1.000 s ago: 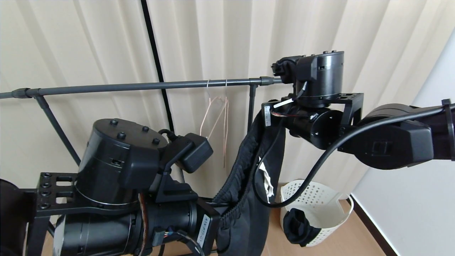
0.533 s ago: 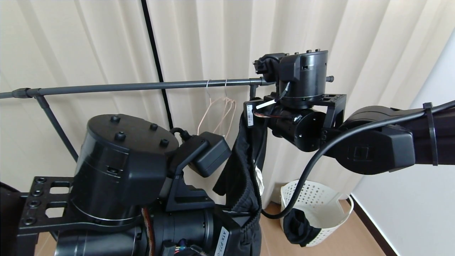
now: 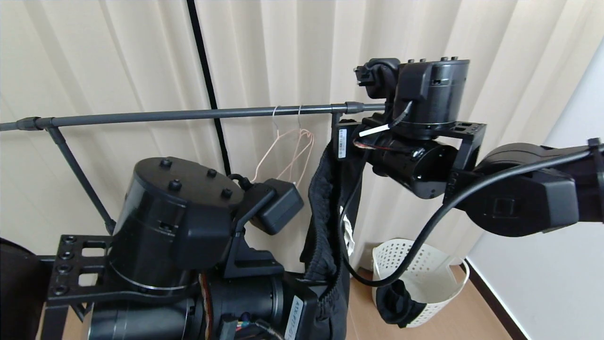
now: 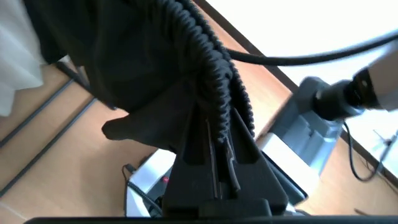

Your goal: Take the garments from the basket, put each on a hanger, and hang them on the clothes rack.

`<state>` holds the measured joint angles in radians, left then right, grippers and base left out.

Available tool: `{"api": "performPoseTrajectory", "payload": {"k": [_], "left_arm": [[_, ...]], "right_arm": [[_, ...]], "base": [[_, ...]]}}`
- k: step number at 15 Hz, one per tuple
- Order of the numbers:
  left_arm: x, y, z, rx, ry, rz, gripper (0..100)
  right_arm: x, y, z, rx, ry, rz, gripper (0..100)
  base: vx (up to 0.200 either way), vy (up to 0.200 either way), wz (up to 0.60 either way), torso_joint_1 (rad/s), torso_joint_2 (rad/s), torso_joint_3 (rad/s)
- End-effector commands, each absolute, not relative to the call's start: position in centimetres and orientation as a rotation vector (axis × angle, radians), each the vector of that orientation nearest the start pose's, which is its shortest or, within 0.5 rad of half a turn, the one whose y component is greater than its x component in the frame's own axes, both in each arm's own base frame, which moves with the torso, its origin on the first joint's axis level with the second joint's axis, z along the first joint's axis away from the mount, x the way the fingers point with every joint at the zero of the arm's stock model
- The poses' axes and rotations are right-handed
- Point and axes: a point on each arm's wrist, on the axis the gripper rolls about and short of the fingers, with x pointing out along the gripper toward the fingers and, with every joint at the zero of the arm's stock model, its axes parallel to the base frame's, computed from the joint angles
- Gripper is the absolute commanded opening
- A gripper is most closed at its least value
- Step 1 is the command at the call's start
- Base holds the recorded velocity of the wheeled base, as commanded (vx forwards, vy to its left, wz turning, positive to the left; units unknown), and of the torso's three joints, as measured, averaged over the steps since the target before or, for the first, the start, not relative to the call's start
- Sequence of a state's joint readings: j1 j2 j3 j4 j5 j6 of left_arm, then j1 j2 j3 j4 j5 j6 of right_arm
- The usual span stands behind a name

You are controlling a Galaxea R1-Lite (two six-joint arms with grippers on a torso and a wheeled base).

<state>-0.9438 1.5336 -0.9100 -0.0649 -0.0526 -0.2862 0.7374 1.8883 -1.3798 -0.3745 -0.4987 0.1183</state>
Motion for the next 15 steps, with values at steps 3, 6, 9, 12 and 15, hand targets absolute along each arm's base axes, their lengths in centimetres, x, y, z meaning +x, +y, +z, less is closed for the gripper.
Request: {"api": "performPoseTrajectory", "payload": {"k": [3, 6, 9, 12, 15], "left_arm": [[18.1, -20.0, 20.1, 0.009, 0.643, -0.792, 0], [20.1, -19.8, 18.8, 0.05, 0.66, -0.742, 0], [22.9, -20.1, 18.0, 0.056, 0.624, -0.689, 0], [25.1, -20.3, 19.3, 0.076, 0.55, -0.65, 0], [25.7, -20.4, 20.3, 0.063, 0.514, -0.642, 0]], "right_arm": [[25.5, 20.5, 27.1, 0.047, 0.112, 0.235, 0], [23.4, 18.5, 25.6, 0.028, 0.155, 0.242, 0], [20.1, 15.8, 23.6, -0.006, 0.221, 0.31, 0], [19.1, 14.1, 22.3, -0.04, 0.259, 0.336, 0], [19.0, 12.5, 21.2, -0.173, 0.264, 0.299, 0]], "base": [[0.0, 0.0, 0.0, 0.0, 0.0, 0.0], [0.0, 0.0, 0.0, 0.0, 0.0, 0.0], [0.0, 0.0, 0.0, 0.0, 0.0, 0.0], [0.0, 0.0, 0.0, 0.0, 0.0, 0.0], [0.0, 0.0, 0.0, 0.0, 0.0, 0.0]]}}
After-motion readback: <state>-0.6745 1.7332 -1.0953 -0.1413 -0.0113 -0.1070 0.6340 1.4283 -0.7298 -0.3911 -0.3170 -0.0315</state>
